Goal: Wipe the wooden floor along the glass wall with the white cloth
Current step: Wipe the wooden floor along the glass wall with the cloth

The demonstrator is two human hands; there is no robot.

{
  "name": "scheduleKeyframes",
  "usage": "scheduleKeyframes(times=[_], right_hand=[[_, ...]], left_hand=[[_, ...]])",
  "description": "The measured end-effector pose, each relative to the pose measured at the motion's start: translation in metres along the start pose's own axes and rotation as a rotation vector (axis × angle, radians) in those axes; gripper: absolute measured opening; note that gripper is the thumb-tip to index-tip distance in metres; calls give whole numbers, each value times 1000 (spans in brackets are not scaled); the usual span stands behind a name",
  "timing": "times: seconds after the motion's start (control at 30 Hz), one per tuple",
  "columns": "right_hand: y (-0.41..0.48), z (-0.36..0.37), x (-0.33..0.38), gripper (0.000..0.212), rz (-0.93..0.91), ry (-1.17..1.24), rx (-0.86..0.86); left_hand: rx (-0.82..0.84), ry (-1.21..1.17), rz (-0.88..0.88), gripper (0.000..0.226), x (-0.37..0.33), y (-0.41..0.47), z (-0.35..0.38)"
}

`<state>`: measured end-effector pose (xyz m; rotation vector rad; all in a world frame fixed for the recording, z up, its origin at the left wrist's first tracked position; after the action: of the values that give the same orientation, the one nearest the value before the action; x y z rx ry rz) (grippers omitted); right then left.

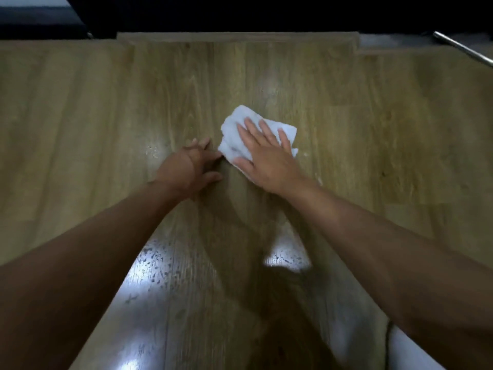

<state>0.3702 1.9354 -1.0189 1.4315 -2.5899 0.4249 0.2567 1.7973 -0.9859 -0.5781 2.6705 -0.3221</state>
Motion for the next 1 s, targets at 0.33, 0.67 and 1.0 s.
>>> scheduleKeyframes(times=[0.33, 0.67, 1.0], right_hand=[[61, -17, 29, 57, 287, 23, 90], [6, 15, 49, 52, 32, 35, -32], [41, 28, 130, 56, -44, -15, 80]], left_hand=[[29, 37, -116, 64, 10, -24, 3], [23, 31, -155, 75, 58, -57, 1], [-44, 140, -159, 71, 73, -77, 9]])
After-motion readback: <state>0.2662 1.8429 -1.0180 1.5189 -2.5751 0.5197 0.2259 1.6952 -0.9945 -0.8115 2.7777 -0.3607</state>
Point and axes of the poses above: each hand's wrist, its own y-axis towards the middle knuckle, its own z-axis out of the palm, x = y × z, the point moved 2 cm from there along y, towards the middle knuckle, and after that the axes turned 8 degrees about z, right-handed, at the moved point
